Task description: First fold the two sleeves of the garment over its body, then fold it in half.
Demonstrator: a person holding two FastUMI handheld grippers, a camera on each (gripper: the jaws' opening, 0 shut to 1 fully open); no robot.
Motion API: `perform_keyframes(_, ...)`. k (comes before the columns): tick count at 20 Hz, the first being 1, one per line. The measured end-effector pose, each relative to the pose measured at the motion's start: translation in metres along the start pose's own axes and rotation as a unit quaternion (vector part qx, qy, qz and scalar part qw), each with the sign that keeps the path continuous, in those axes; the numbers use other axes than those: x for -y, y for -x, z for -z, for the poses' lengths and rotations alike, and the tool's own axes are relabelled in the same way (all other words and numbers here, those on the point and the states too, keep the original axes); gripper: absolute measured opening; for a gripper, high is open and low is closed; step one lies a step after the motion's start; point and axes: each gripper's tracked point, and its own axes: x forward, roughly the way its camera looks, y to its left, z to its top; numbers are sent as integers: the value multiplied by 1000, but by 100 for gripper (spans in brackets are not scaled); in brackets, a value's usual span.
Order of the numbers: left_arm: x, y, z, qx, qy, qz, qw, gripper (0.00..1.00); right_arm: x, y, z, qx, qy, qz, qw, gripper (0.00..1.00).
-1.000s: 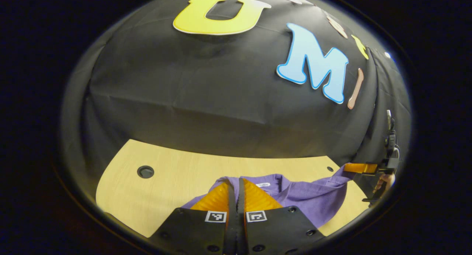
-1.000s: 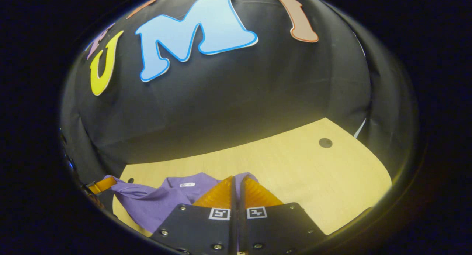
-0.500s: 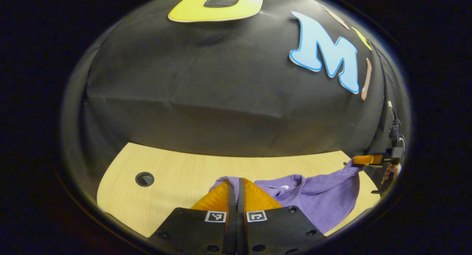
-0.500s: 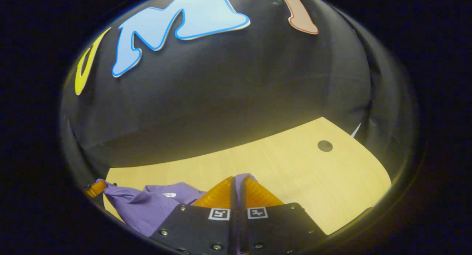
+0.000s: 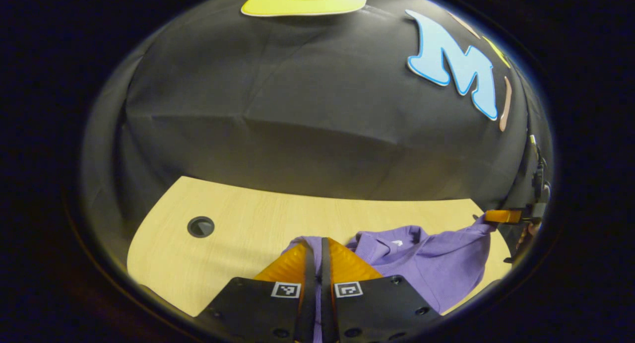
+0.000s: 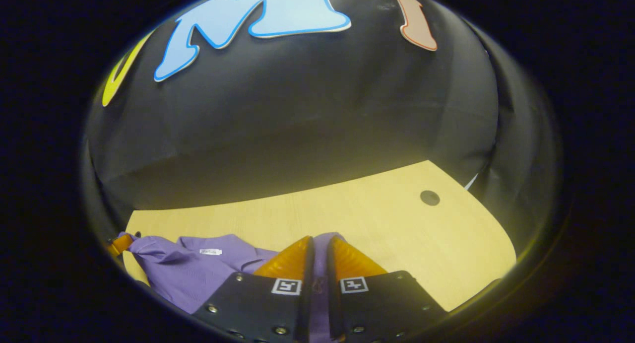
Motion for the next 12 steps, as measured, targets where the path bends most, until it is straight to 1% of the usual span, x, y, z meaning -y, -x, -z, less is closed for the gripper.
perform_keyframes(1,0,4,0,0,-2,-4,1000,21,-3,5,-2,3,6,-2,1000,15)
perform_keyframes(2,-1,8,-1,1,-6,-11,1000,25,-4,9,-3,8,14,-3,1000,15)
perform_keyframes(3,1,14,-2,6,-14,-14,1000,27,-5,15,-7,16,21,-6,1000,16)
perform_keyframes(4,-1,21,-4,17,-26,-23,999,29,-6,20,-10,22,27,-10,999,21)
perform_keyframes(5,-1,30,-9,27,-35,-29,999,37,-9,27,-14,30,30,-18,999,21)
perform_keyframes(8,0,68,-24,56,-44,-65,995,53,-18,54,-21,54,41,-43,997,21)
perform_keyframes(9,7,83,-30,67,-37,-65,995,62,-21,63,-22,60,47,-52,996,22)
perform_keyframes(10,15,100,-33,79,-34,-64,994,63,-25,77,-23,69,53,-60,994,29)
perform_keyframes(11,20,115,-38,91,-37,-67,993,63,-28,91,-24,77,55,-69,993,27)
perform_keyframes(12,29,128,-42,99,-42,-70,992,73,-30,104,-23,84,57,-76,992,31)
